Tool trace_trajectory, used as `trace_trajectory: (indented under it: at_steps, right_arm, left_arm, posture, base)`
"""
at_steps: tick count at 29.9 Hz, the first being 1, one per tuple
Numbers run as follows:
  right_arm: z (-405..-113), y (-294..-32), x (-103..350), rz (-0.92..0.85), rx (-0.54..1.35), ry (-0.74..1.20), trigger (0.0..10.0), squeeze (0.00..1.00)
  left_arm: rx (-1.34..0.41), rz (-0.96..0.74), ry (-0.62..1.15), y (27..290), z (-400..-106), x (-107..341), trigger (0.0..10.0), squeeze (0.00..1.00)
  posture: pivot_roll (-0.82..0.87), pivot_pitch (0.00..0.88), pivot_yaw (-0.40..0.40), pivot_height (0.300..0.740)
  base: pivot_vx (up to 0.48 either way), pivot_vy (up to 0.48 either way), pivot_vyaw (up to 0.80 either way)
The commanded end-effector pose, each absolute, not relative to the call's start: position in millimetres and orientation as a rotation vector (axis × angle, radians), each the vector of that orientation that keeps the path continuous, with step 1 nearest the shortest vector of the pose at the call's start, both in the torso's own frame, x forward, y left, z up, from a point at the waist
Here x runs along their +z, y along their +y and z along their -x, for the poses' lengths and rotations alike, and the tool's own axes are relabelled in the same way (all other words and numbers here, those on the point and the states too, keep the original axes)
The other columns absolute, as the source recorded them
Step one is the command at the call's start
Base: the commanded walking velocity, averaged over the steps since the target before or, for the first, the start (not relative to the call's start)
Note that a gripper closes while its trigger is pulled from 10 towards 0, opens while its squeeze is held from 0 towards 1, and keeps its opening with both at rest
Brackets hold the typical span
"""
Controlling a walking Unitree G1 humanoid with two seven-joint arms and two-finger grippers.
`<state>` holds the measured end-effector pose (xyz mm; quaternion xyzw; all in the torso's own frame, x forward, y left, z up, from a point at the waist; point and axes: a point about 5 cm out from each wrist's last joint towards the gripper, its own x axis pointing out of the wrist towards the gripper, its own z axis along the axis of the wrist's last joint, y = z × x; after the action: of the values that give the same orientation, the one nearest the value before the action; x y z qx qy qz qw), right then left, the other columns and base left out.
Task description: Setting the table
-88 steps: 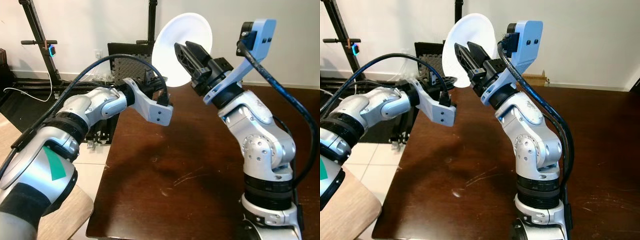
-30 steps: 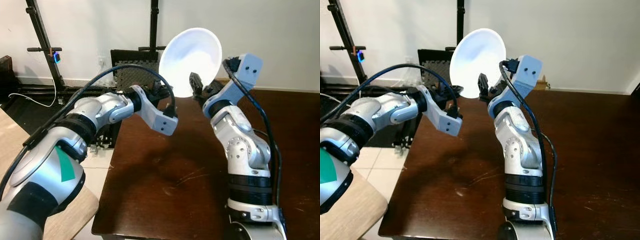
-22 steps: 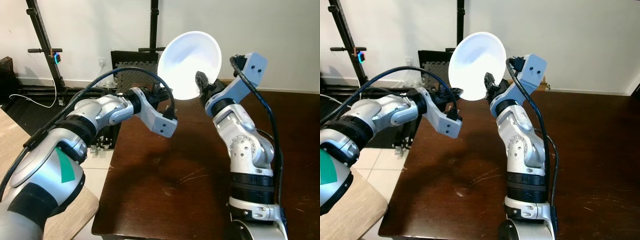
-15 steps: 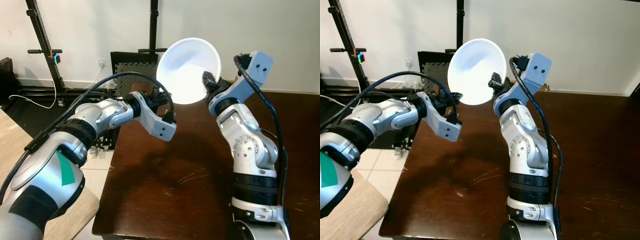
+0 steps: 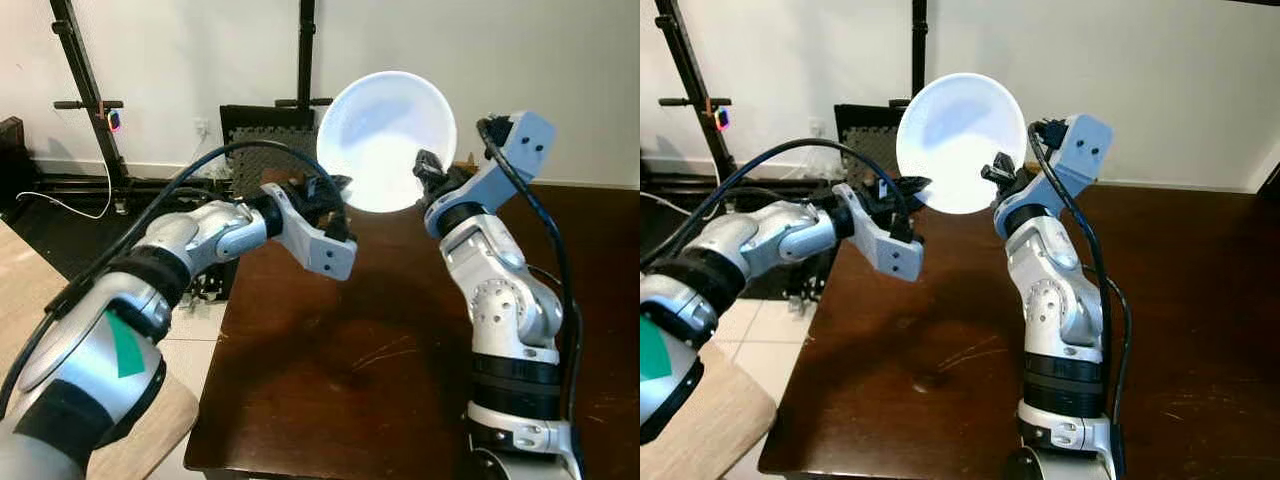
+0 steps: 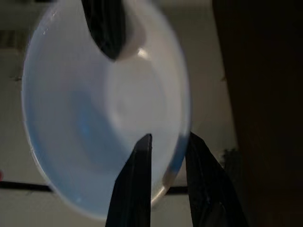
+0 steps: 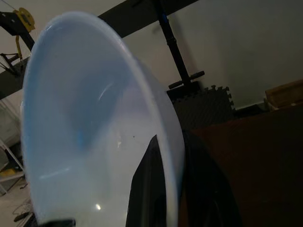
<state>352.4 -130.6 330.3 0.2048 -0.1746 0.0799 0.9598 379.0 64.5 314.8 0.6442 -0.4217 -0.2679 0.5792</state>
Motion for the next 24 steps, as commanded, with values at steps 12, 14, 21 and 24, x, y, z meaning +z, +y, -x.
trace_trajectory:
  at_steps: [12,14,21,24]
  right_arm:
    - [-341.9,-164.8,324.5,-0.462,-0.004,-0.416,10.0,0.0]
    - [-334.4,-166.7,324.8,-0.373,0.012,-0.462,10.0,0.0]
    - [-310.5,-136.8,290.1,-0.109,0.224,-0.405,10.0,0.0]
    - [-298.9,-126.1,275.2,-0.226,0.274,-0.369,10.0,0.0]
  left_arm:
    - [-0.847,-1.496,-0.9,117.0,-355.5,304.3,10.0,0.0]
    - [-0.789,-1.165,-0.681,128.8,-359.0,304.9,10.0,0.0]
    - [-0.631,-0.166,-0.285,152.2,-367.6,287.0,10.0,0.0]
    - [-0.505,0.095,-0.262,157.9,-369.1,277.6,10.0,0.0]
  posture:
    - [0.05,0.041,0.031,0.74]
    - [0.05,0.046,0.043,0.74]
    - [0.05,0.058,0.042,0.74]
    - [0.05,0.053,0.032,0.74]
  base:
    - [0.0,0.0,0.0]
    - [0.0,0.0,0.0]
    - [0.0,0.0,0.0]
    - [0.0,0.0,0.0]
